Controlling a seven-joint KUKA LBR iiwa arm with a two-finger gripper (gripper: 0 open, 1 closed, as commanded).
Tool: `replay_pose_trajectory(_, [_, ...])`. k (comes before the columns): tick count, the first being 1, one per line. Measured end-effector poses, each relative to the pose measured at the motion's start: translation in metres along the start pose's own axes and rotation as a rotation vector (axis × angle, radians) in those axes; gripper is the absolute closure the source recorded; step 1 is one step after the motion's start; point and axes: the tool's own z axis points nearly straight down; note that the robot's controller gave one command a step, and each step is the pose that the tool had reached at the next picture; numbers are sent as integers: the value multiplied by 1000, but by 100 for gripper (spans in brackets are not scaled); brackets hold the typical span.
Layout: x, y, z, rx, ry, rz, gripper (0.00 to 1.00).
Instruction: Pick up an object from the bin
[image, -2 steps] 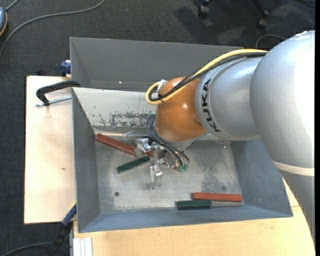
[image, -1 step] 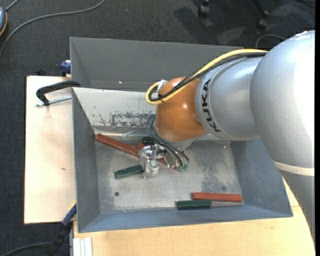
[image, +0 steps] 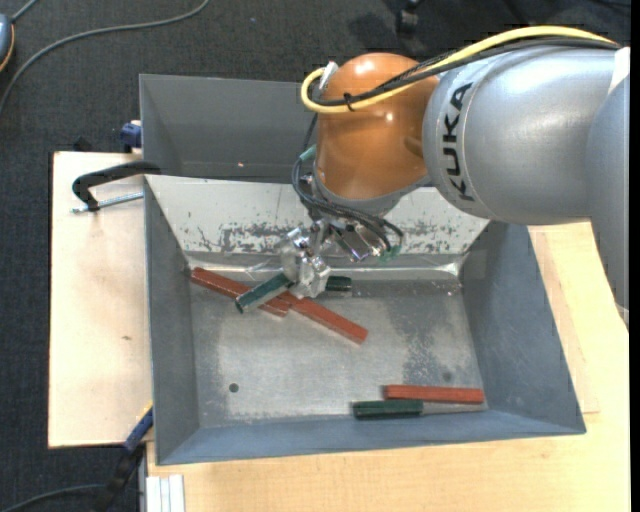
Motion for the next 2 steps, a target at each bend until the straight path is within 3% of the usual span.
replay_pose_trajectory(1, [41,48,64,-8,18,-139,100])
replay_pose_trajectory(2, [57,35,-20,0,1,-188,100])
